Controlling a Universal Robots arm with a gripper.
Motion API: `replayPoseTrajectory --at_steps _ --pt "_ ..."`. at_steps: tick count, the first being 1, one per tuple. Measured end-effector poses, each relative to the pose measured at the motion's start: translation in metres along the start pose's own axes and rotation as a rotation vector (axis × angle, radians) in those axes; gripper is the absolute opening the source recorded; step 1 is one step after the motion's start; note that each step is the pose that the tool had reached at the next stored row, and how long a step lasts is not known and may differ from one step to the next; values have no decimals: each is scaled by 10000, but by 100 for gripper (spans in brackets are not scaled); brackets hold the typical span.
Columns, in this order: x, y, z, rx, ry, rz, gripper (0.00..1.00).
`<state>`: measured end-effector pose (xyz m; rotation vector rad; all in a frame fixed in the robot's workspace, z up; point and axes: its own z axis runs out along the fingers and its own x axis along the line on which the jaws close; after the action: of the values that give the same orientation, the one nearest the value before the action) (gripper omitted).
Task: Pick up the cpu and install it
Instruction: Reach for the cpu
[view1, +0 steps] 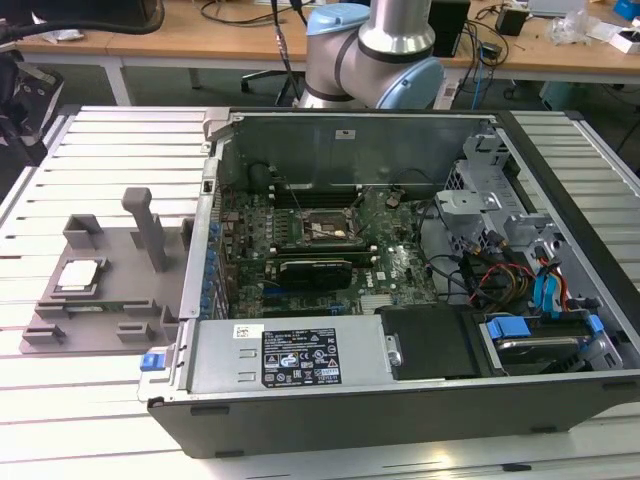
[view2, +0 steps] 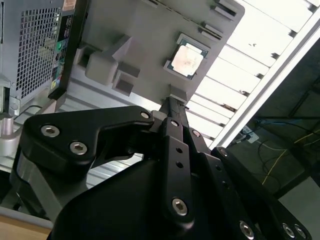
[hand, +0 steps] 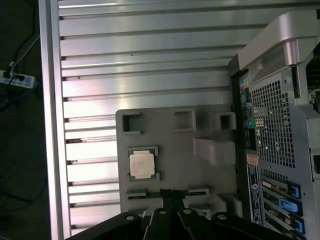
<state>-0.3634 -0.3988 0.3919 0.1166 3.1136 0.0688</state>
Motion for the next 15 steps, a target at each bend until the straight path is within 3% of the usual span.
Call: replayPoseTrajectory --at_steps 7,10,15 --pt "139 -11 -2 0 0 0 11" --pt "246 -19 -1 0 -1 0 11" --pt "303 -23 -1 0 0 -2 11"
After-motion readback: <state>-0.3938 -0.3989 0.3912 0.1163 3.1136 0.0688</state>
